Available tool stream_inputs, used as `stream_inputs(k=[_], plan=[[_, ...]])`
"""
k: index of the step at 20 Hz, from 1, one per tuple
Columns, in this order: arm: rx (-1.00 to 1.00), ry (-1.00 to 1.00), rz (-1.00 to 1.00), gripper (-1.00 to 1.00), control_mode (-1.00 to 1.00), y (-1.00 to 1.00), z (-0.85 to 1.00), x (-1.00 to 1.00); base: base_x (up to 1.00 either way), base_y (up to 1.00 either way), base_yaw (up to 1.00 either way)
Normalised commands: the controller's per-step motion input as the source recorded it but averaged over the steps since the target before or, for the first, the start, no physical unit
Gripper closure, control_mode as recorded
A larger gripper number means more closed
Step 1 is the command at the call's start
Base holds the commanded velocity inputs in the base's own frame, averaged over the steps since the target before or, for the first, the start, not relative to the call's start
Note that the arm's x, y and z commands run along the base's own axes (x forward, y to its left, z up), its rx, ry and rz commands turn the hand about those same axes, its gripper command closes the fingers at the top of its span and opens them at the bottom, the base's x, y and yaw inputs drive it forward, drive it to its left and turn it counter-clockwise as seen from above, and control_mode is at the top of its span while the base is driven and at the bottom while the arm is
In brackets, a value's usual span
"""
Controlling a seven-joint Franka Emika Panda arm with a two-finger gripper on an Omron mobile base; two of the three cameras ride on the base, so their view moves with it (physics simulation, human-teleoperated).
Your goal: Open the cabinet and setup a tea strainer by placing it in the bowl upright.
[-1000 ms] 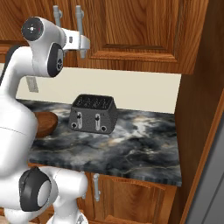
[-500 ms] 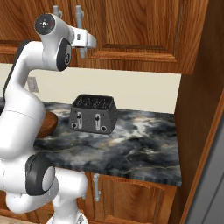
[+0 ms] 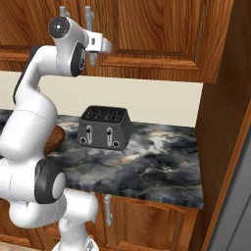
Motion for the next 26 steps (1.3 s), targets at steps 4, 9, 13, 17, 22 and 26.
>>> stream_inputs(k=[4, 9, 13, 17, 22, 26], plan=[[0.00, 0.00, 0.00, -1.00, -1.00, 0.00, -0.10, 0.33, 0.00, 0.00, 0.00], [0.00, 0.00, 0.00, -1.00, -1.00, 0.00, -0.04, 0.36, 0.00, 0.00, 0.00], [0.00, 0.00, 0.00, -1.00, -1.00, 0.00, 0.00, 0.37, 0.00, 0.00, 0.00], [0.00, 0.00, 0.00, -1.00, -1.00, 0.00, 0.00, 0.37, 0.00, 0.00, 0.00], [0.00, 0.00, 0.00, -1.00, -1.00, 0.00, 0.00, 0.24, 0.00, 0.00, 0.00], [0.00, 0.00, 0.00, 1.00, -1.00, 0.00, 0.00, 0.17, 0.00, 0.00, 0.00]])
